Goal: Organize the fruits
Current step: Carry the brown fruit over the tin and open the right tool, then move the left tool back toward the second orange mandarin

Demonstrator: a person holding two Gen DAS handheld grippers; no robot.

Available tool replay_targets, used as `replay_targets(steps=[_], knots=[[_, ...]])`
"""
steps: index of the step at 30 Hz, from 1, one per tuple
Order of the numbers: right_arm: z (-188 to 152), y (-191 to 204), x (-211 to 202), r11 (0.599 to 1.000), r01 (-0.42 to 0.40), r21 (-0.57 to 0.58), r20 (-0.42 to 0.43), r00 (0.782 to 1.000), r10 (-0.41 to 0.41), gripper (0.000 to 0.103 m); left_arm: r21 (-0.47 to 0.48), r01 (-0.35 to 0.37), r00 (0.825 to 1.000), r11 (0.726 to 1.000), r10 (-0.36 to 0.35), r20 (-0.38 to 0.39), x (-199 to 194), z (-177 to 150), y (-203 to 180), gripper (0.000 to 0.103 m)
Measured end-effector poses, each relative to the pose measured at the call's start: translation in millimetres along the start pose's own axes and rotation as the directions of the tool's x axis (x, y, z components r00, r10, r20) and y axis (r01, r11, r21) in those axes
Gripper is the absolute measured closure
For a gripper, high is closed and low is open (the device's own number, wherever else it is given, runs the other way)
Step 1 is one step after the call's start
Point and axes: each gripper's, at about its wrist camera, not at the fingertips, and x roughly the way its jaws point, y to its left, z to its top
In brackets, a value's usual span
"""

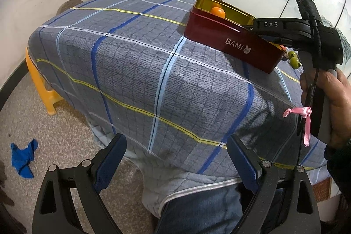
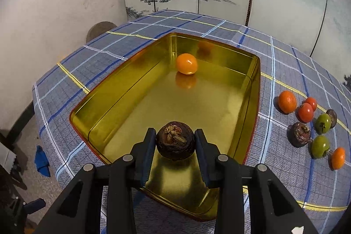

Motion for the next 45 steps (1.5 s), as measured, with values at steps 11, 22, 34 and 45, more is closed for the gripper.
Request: replay_targets(steps=[11, 22, 34, 45], knots=[[-3, -3, -1, 1.000, 0.001, 0.006, 0.029, 1.000, -0.001, 0.069, -0.012, -0.003, 1.000, 1.000, 0.003, 0.009, -4, 2, 3, 0.011], [-8, -15, -50, 0.997, -0.073, 0.020, 0.189, 0.980, 0.068, 0.013, 0.040, -0.027, 0.998, 0.999, 0.025, 0.059, -13, 10, -5, 0.010], [-106, -221, -146, 0.820, 0.164, 0.549, 0.184, 0.933, -0.310, 0.002, 0.274, 0.167, 0.970, 0.947, -0.208, 0.128, -17, 78, -120, 0.010], [-235, -292, -191, 0.637, 0.253, 0.728, 0.028, 0.918, -0.397, 0.002, 0.465, 0.328, 0.923, 0.822, -0.383, 0.025, 50, 117, -289, 0.015]])
